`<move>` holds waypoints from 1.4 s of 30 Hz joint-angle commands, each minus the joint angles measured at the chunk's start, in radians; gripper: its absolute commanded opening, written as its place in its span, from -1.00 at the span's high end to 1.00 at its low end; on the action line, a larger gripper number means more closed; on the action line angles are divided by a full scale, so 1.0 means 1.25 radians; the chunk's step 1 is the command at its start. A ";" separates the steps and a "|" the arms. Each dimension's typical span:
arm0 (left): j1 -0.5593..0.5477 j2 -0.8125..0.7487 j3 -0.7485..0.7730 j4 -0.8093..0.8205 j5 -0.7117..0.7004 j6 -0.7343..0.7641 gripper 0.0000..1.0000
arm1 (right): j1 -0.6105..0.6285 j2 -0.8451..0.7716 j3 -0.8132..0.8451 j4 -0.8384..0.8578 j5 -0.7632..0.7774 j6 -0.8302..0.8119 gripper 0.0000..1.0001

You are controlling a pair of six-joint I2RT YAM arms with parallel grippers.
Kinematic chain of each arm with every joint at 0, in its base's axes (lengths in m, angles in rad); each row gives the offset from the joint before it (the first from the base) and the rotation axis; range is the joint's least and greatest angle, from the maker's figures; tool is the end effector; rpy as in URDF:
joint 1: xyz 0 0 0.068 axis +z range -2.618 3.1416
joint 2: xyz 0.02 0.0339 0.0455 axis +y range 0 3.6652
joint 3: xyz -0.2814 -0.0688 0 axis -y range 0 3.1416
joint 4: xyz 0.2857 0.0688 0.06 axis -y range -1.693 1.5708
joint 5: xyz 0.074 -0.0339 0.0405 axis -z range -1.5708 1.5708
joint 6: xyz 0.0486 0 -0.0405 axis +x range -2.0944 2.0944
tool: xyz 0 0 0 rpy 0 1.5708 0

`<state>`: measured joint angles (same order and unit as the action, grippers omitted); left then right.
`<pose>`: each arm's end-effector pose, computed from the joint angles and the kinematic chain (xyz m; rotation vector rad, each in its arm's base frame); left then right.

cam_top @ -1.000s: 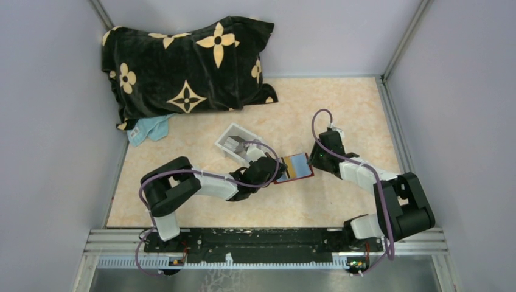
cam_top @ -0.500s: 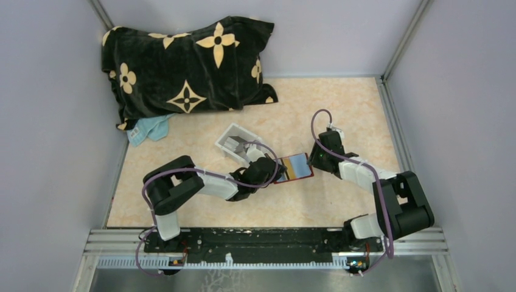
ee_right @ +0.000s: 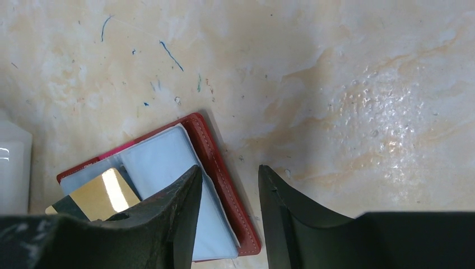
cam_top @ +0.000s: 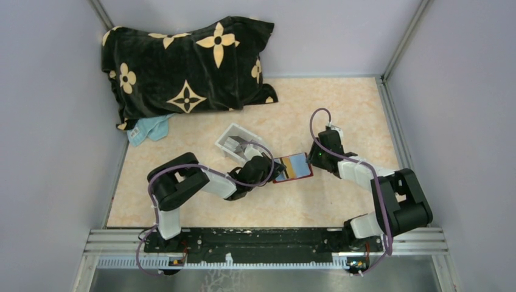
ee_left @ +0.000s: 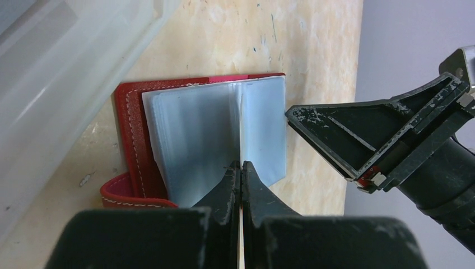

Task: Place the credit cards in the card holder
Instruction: Insert the credit card into the card holder.

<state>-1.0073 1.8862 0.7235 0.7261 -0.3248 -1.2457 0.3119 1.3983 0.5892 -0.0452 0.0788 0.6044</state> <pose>0.2185 -0.3168 0.0918 -0.4795 2.1130 -1.0875 0.2798 0.0862 0.1330 0.3923 2.4155 0.3187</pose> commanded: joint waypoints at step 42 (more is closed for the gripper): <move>0.042 0.164 -0.086 0.377 0.132 -0.074 1.00 | 0.004 0.034 -0.025 -0.015 0.002 -0.014 0.15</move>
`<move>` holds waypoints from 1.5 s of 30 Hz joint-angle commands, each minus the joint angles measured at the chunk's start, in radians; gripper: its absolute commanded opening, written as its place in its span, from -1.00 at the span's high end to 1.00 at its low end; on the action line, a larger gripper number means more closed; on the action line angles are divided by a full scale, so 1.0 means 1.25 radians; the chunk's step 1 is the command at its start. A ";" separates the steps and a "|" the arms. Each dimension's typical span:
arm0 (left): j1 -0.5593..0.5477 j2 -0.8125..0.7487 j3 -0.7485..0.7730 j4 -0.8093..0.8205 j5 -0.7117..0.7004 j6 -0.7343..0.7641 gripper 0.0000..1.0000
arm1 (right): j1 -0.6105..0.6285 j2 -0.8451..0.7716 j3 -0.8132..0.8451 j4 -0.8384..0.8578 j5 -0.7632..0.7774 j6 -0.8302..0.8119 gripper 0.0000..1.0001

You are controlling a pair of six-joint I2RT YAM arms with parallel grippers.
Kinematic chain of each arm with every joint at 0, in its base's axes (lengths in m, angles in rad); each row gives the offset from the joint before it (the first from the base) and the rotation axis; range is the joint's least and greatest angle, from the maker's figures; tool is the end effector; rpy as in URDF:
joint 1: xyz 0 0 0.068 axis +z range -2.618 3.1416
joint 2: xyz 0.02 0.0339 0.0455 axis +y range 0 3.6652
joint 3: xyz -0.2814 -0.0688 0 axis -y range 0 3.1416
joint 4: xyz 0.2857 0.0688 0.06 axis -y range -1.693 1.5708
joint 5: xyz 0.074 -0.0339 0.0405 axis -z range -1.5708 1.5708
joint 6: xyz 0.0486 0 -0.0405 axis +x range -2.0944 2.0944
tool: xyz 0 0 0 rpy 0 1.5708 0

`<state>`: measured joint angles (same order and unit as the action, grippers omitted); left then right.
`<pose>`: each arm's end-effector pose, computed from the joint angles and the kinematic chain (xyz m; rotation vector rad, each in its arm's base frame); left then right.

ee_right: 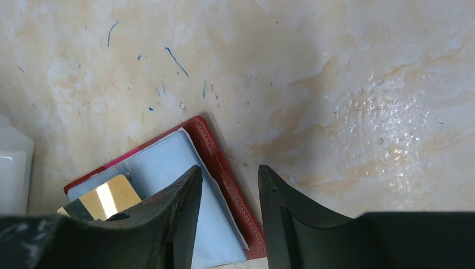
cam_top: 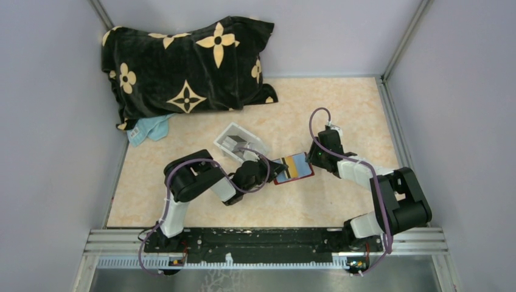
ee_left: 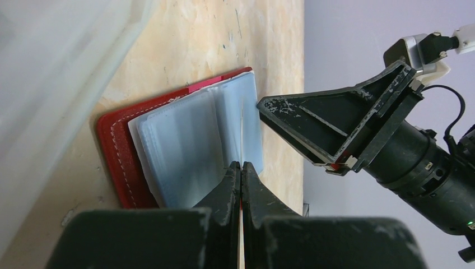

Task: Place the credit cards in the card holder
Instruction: Insert the credit card into the card holder.

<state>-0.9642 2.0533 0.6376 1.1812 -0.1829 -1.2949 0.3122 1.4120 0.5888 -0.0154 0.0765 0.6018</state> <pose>0.2196 -0.3010 0.0615 -0.4829 1.9939 -1.3801 0.2825 0.0873 0.1316 0.3863 2.4018 0.3280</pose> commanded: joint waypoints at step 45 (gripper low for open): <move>-0.004 -0.038 0.058 -0.337 -0.043 -0.089 1.00 | 0.004 0.039 -0.015 -0.051 0.005 -0.028 0.15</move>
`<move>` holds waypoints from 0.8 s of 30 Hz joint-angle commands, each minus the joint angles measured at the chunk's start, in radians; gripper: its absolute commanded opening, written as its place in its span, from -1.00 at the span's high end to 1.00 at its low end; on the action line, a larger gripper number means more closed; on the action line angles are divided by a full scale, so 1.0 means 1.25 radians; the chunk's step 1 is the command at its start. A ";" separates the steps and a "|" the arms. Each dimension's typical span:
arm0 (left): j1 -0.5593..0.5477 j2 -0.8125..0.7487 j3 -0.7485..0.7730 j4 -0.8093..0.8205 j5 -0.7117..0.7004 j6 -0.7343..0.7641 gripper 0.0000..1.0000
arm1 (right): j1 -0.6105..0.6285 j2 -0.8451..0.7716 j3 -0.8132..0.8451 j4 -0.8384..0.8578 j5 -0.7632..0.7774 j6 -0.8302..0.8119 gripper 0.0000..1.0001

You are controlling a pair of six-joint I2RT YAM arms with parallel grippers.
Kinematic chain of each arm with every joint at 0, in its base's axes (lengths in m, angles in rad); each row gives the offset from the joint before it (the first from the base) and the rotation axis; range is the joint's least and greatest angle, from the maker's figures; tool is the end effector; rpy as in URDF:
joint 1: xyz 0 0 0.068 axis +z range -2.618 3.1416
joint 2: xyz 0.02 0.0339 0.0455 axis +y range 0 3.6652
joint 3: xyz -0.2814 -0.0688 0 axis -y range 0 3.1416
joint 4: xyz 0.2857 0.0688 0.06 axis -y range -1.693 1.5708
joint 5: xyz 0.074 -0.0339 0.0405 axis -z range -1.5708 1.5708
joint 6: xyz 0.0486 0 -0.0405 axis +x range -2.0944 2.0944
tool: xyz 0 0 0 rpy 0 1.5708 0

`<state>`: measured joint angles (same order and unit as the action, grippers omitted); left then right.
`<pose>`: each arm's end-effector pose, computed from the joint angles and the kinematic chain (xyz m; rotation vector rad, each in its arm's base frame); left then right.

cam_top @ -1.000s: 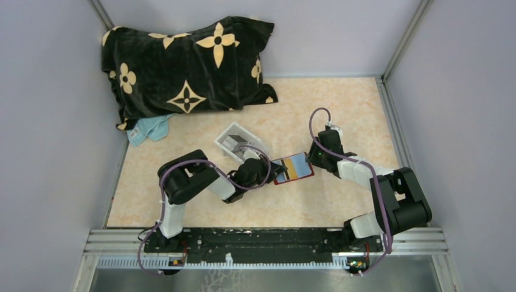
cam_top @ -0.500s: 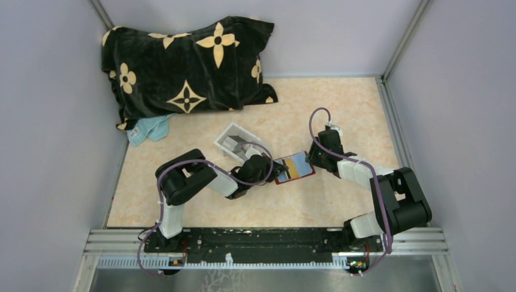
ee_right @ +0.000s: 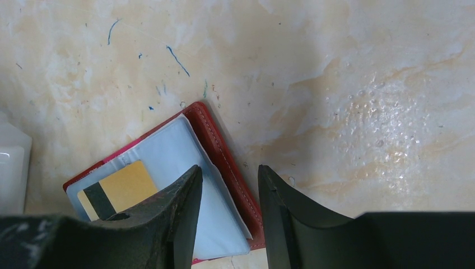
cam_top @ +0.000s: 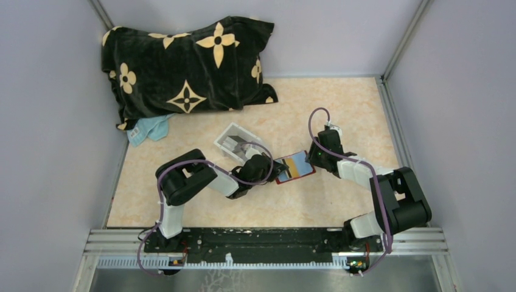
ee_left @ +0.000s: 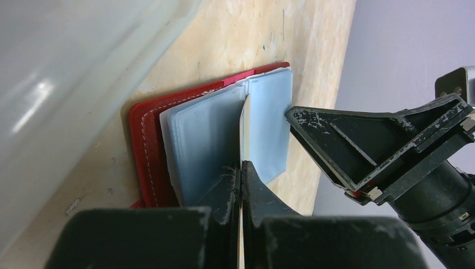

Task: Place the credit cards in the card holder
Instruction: Insert the credit card into the card holder.

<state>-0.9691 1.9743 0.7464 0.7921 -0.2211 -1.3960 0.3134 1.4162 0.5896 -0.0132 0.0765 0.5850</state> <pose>0.2313 -0.3180 0.0722 -0.6288 2.1534 -1.2262 0.2828 0.0877 0.1308 0.3646 2.4052 0.3204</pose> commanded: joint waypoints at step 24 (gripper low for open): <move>0.000 0.094 -0.047 0.116 0.039 0.009 1.00 | 0.020 0.034 -0.016 -0.060 0.006 -0.005 0.15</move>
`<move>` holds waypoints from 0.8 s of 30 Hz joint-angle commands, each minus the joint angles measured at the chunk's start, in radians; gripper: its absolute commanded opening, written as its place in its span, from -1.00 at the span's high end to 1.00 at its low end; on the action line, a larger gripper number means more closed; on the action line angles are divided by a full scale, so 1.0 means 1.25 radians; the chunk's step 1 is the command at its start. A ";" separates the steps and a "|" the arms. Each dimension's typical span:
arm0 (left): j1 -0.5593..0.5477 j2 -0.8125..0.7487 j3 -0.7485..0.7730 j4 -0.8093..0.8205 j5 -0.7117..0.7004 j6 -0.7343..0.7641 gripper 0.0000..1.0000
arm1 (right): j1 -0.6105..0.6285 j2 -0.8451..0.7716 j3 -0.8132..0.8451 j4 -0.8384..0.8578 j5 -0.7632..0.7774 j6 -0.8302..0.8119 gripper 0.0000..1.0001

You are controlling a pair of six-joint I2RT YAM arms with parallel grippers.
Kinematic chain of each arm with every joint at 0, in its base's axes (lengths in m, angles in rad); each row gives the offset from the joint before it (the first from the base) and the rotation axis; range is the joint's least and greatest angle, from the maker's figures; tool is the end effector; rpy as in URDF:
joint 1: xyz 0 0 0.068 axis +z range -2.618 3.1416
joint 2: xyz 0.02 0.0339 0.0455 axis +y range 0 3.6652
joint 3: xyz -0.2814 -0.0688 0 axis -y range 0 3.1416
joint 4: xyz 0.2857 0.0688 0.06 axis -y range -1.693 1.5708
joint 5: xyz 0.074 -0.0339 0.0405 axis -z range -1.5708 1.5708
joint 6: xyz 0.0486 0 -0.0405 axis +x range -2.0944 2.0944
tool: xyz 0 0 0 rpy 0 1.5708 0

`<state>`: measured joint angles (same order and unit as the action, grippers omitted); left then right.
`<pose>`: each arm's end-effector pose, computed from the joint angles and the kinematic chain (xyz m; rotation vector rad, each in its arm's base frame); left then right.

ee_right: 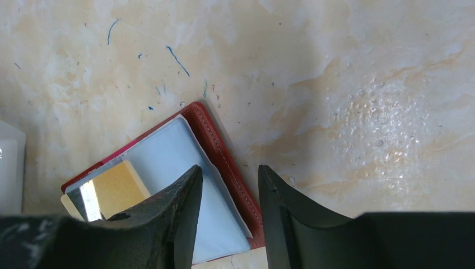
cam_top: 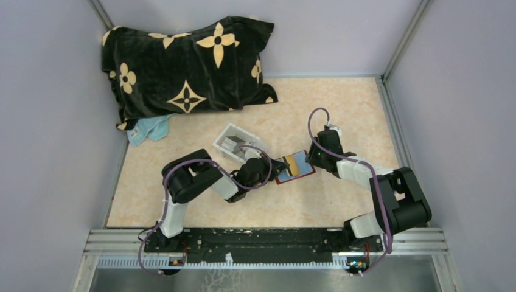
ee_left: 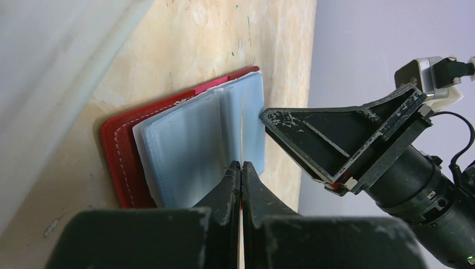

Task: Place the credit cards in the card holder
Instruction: Insert the credit card into the card holder.

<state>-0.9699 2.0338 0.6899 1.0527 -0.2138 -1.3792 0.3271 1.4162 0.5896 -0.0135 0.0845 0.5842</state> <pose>0.2261 -0.3116 0.0655 -0.5935 2.0306 -1.3605 0.2817 0.0912 0.1308 0.3507 2.4062 0.3170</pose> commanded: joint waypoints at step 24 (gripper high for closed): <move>-0.018 0.045 0.162 -0.454 0.053 0.085 0.71 | 0.022 0.043 -0.009 -0.058 -0.006 0.000 0.15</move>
<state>-0.9775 2.0762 0.8703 0.7868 -0.1490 -1.3315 0.3386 1.4185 0.5915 -0.0143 0.0998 0.5846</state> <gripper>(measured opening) 0.113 0.424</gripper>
